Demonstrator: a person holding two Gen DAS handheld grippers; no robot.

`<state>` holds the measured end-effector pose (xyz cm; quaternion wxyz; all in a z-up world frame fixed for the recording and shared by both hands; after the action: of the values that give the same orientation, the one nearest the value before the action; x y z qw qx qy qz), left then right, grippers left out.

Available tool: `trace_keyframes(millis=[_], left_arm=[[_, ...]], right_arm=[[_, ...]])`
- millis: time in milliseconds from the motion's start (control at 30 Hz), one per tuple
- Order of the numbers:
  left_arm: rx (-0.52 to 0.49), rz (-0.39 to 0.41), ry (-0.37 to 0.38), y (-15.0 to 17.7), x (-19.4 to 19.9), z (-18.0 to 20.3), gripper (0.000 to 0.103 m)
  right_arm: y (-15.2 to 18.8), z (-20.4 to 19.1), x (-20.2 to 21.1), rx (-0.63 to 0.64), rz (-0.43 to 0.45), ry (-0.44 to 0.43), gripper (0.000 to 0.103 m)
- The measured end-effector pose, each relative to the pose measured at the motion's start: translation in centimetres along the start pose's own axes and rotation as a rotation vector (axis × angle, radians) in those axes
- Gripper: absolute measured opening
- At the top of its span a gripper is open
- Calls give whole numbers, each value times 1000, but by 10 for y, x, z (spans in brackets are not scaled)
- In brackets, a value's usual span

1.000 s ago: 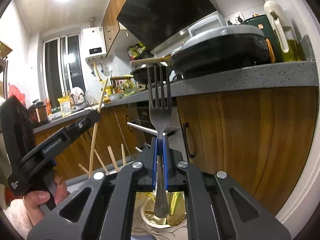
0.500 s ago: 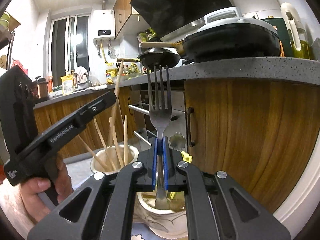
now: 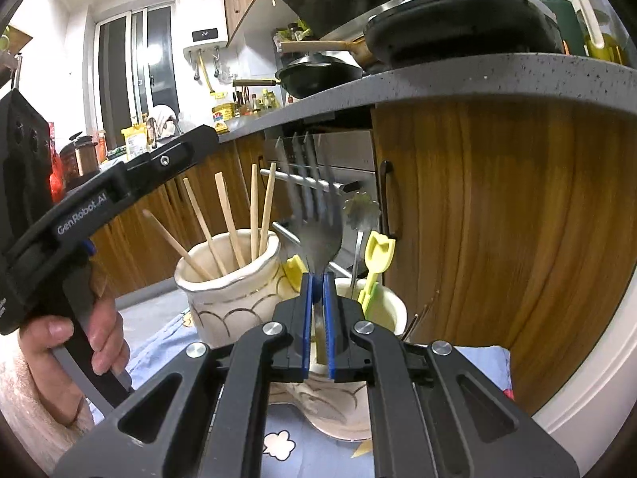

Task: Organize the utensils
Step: 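Release the silver fork into the short cup with the right tool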

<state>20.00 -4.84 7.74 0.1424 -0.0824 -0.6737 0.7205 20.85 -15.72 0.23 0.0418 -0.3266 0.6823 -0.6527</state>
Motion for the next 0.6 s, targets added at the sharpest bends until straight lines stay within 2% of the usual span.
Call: trace_keyframes(millis=[167, 367, 533, 600], left_arm=[[-2, 0, -3, -1, 6, 2, 32], [-10, -7, -26, 2, 40, 4, 32], [-18, -67, -61, 35, 78, 3, 40], [-30, -93, -75, 50, 86, 3, 44]], right_arm=[[-5, -2, 10, 4, 23, 8, 12], [-4, 0, 42, 8, 56, 32, 12], [22, -7, 61, 60, 13, 47, 12], [36, -8, 67, 99, 6, 78, 20]])
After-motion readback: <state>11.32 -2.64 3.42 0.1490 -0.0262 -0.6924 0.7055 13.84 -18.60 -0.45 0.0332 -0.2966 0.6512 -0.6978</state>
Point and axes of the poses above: each gripper's, at about its wrist camera, not at the fingertips, and x roughly against the way its jaws point, z to its right, y to its underside, the point moved 10 cm from there along -x, roughly the way its jaws point, and after that the axes turned 3 degrees about y, right-handed, at the moved point
